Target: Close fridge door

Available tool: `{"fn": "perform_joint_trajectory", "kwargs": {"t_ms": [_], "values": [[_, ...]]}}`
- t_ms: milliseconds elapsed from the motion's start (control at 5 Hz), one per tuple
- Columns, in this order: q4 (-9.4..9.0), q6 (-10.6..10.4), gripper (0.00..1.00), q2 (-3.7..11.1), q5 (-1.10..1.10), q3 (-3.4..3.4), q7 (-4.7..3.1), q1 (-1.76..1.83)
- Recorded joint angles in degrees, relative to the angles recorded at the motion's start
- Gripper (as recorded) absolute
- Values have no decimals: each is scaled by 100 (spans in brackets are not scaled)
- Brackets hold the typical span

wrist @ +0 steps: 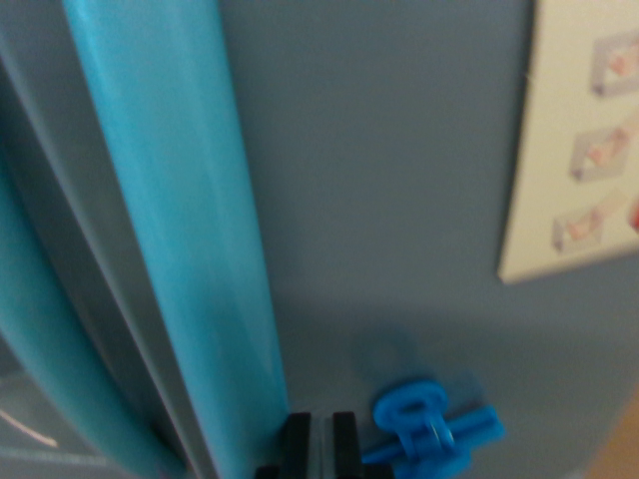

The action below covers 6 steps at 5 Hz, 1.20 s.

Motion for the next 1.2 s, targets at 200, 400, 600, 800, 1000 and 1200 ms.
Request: {"fn": "perform_joint_trajectory", "kwargs": {"t_ms": [200,400,600,800,1000,1200], "values": [[362,-2,100,404,0,95,0,0],[362,-2,100,404,0,95,0,0],[680,-20,100,740,0,162,0,0],[680,-20,100,740,0,162,0,0],[944,-171,100,1059,0,236,0,0],[944,-171,100,1059,0,236,0,0]]}}
